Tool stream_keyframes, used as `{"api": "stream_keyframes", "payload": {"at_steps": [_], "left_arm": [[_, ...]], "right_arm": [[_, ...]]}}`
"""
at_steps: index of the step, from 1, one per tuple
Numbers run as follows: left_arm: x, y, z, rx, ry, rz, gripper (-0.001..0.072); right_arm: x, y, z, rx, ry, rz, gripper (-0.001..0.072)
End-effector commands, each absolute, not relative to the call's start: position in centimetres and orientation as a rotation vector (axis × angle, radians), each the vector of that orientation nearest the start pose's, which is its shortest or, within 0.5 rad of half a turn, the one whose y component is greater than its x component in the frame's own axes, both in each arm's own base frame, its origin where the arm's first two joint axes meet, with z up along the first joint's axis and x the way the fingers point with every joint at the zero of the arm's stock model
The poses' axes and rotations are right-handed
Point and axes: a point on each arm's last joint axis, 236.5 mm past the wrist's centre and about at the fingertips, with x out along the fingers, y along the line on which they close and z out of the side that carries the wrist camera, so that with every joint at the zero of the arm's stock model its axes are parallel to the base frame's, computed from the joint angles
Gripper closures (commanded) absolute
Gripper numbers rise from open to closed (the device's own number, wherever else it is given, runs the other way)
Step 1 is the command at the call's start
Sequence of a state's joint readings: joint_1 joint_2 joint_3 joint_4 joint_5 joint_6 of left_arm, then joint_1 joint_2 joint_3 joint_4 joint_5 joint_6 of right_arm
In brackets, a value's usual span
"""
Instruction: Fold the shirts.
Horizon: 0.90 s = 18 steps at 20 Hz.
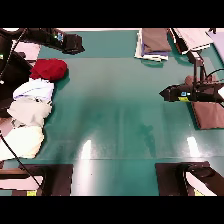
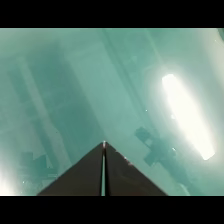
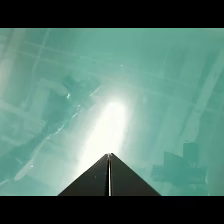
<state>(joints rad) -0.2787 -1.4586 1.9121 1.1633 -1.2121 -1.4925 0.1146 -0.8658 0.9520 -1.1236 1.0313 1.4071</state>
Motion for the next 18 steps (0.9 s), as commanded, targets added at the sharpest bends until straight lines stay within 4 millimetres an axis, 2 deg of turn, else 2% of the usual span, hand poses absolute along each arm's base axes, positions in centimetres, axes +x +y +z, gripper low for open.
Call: {"api": "stream_keyframes", "payload": {"at_steps": [1, 11, 13, 15, 16, 17, 18], "left_arm": [[45.4, -22.1, 24.1, -0.104, 0.763, -0.602, 0.0682], [45.5, -22.1, 24.1, -0.104, 0.761, -0.602, 0.0682], [46.9, -22.2, 25.7, -0.128, 0.675, -0.588, 0.0681], [47.6, -21.6, 25.9, -0.072, 0.638, -0.573, 0.0671], [48.3, -20.2, 25.6, 0.003, 0.624, -0.526, 0.0385], [49.6, -17.8, 25.0, 0.057, 0.619, -0.419, 0.0033], [51.0, -14.8, 24.4, 0.111, 0.618, -0.293, -0.0006]], "right_arm": [[32.9, 12.7, 11.0, 0.191, 0.917, 0.427, 0.0692], [32.9, 12.7, 11.0, 0.190, 0.918, 0.427, 0.0692], [32.9, 12.6, 11.0, 0.190, 0.918, 0.427, 0.0692], [33.0, 12.6, 11.0, 0.190, 0.912, 0.425, 0.0692], [33.1, 12.6, 11.1, 0.191, 0.909, 0.424, 0.0692], [33.1, 12.6, 11.1, 0.191, 0.910, 0.424, 0.0692], [33.1, 12.6, 11.1, 0.191, 0.909, 0.424, 0.0692]]}}
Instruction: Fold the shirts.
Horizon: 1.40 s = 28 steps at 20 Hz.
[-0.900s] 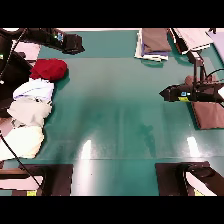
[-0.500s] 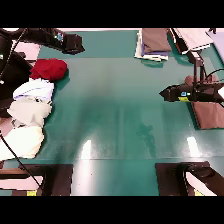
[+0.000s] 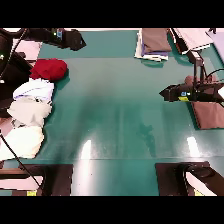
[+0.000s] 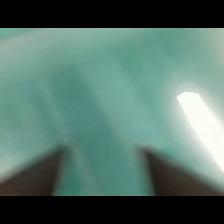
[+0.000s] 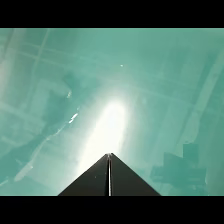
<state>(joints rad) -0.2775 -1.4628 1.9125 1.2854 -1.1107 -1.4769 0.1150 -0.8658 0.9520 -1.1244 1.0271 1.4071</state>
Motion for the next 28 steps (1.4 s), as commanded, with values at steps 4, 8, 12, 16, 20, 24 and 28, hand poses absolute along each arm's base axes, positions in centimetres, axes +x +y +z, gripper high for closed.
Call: {"api": "stream_keyframes", "payload": {"at_steps": [4, 8, 12, 16, 20, 24, 28], "left_arm": [[55.5, -4.1, 17.2, 0.140, 0.759, 0.022, -0.0006], [57.1, 2.7, 6.4, 0.078, 0.979, 0.147, -0.0006], [57.8, 5.8, -0.3, 0.062, 1.076, 0.190, -0.0006], [58.9, 5.8, -0.6, 0.053, 1.043, 0.184, 0.0036], [59.3, 5.9, 3.1, 0.046, 1.011, 0.193, 0.0682], [59.6, 3.7, 17.0, 0.031, 0.713, 0.146, 0.0683], [51.5, -2.1, 35.2, 0.118, 0.379, 0.018, 0.0683]], "right_arm": [[33.1, 12.6, 11.1, 0.191, 0.910, 0.425, 0.0692], [33.1, 12.6, 11.1, 0.191, 0.911, 0.425, 0.0692], [33.0, 12.6, 11.0, 0.191, 0.911, 0.425, 0.0692], [33.1, 12.6, 11.1, 0.191, 0.908, 0.424, 0.0692], [33.1, 12.6, 11.2, 0.191, 0.905, 0.425, 0.0692], [34.6, 12.8, 16.9, 0.175, 0.776, 0.439, 0.0692], [35.5, 12.9, 26.0, 0.149, 0.571, 0.457, 0.0692]]}}
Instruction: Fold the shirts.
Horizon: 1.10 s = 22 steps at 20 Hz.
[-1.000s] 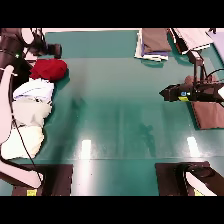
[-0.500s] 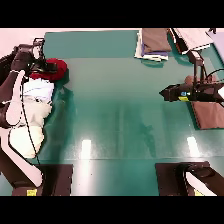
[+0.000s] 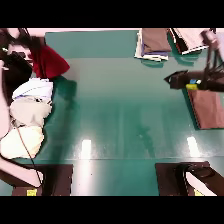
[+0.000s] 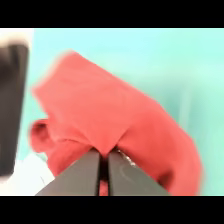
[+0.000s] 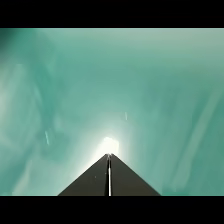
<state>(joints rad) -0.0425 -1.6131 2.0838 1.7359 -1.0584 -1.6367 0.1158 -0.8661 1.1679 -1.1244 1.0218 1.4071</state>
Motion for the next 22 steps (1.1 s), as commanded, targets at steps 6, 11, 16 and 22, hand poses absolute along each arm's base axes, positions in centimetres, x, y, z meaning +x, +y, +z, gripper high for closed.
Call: {"api": "stream_keyframes", "payload": {"at_steps": [6, 11, 16, 22], "left_arm": [[38.7, -15.9, 42.2, 0.146, 0.277, -0.406, 0.0683], [33.2, -31.6, 32.8, 0.230, 0.470, -0.816, 0.0681], [30.5, -40.6, 27.5, 0.156, 0.564, -1.058, 0.0096], [43.2, -27.8, 23.1, 0.008, 0.724, -0.663, 0.0096]], "right_arm": [[34.4, 12.7, 35.7, 0.121, 0.355, 0.472, 0.0692], [33.3, 12.6, 39.8, 0.108, 0.260, 0.477, 0.0692], [32.9, 12.5, 40.9, 0.104, 0.237, 0.480, 0.0692], [32.8, 12.6, 40.7, 0.103, 0.244, 0.482, 0.0692]]}}
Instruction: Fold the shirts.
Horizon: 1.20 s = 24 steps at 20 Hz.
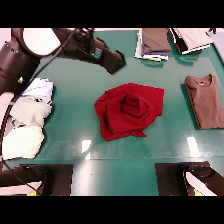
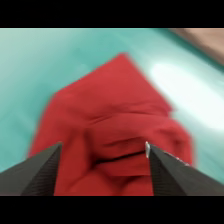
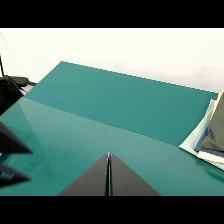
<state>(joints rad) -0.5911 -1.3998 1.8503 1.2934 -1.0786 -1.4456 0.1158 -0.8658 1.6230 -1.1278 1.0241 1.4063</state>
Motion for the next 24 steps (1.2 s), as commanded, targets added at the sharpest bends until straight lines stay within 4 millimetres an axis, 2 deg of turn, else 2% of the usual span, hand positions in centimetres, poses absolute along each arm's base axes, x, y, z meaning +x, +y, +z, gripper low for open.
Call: {"api": "stream_keyframes", "payload": {"at_steps": [1, 3, 5, 8, 10, 12, 14, 17, 22, 23, 24], "left_arm": [[44.6, -25.9, 21.2, -0.036, 0.789, -0.621, 0.0096], [46.8, -23.7, 16.2, -0.145, 0.926, -0.591, 0.0096], [47.9, -23.7, 11.2, -0.231, 1.042, -0.592, 0.0096], [48.4, -25.1, 3.4, -0.242, 1.182, -0.580, 0.0096], [48.4, -26.6, -0.5, -0.216, 1.226, -0.596, 0.0096], [48.4, -28.2, -3.3, -0.209, 1.248, -0.598, 0.0096], [48.3, -29.7, -4.9, -0.204, 1.252, -0.611, 0.0096], [48.0, -31.8, -5.5, -0.180, 1.228, -0.645, 0.0096], [47.5, -32.6, -5.9, -0.169, 1.235, -0.656, 0.0098], [47.5, -32.7, -5.8, -0.170, 1.233, -0.658, 0.0173], [47.6, -32.8, -5.4, -0.169, 1.226, -0.662, 0.0360]], "right_arm": [[32.8, 12.6, 40.7, 0.103, 0.245, 0.482, 0.0692], [32.8, 12.6, 40.7, 0.103, 0.246, 0.482, 0.0692], [32.8, 12.6, 40.6, 0.102, 0.250, 0.483, 0.0692], [32.6, 12.7, 40.0, 0.097, 0.277, 0.489, 0.0692], [32.4, 12.8, 39.6, 0.093, 0.293, 0.493, 0.0692], [32.4, 12.8, 39.6, 0.093, 0.295, 0.493, 0.0692], [32.4, 12.8, 39.6, 0.093, 0.295, 0.493, 0.0692], [32.4, 12.8, 39.6, 0.093, 0.295, 0.494, 0.0692], [32.2, 12.9, 39.2, 0.092, 0.310, 0.499, 0.0692], [32.1, 12.9, 39.0, 0.090, 0.319, 0.501, 0.0692], [32.1, 13.0, 38.8, 0.088, 0.329, 0.503, 0.0692]]}}
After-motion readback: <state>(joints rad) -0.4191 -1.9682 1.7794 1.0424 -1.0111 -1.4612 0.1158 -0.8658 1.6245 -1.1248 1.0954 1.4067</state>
